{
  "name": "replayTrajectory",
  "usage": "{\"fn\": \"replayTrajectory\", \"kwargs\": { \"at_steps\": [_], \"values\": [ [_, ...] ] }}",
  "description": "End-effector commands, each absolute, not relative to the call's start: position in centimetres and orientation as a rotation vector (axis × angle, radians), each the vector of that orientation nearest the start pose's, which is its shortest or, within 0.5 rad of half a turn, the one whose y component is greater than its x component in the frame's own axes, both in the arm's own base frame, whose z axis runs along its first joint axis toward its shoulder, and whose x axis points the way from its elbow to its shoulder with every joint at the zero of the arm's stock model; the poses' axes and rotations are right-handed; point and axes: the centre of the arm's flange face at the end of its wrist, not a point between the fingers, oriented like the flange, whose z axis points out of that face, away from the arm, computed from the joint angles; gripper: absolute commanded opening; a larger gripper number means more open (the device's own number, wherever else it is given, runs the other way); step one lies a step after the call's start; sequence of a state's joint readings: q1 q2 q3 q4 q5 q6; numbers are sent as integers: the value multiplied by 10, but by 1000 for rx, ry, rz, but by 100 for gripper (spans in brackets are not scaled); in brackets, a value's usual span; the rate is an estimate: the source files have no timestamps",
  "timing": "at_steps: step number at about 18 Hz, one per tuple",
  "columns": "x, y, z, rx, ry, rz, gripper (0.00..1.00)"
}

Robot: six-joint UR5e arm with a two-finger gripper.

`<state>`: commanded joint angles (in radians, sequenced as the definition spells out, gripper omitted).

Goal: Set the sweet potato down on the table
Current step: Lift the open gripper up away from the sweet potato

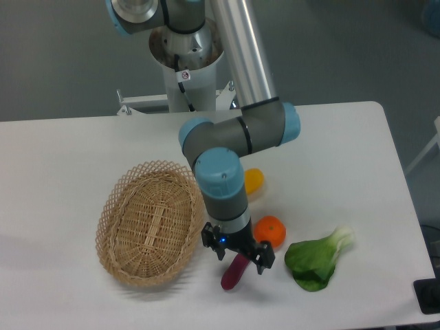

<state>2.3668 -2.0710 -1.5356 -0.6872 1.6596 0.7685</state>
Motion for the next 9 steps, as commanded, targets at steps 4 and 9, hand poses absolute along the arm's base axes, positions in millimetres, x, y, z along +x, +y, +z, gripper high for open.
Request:
{"fn": "replayTrajectory", "kwargs": {
  "at_steps": [4,9],
  "values": [
    [-443,533,362,-2851,-105,679,100],
    [-475,475,411,-2965,121,674,100]
  ]
}}
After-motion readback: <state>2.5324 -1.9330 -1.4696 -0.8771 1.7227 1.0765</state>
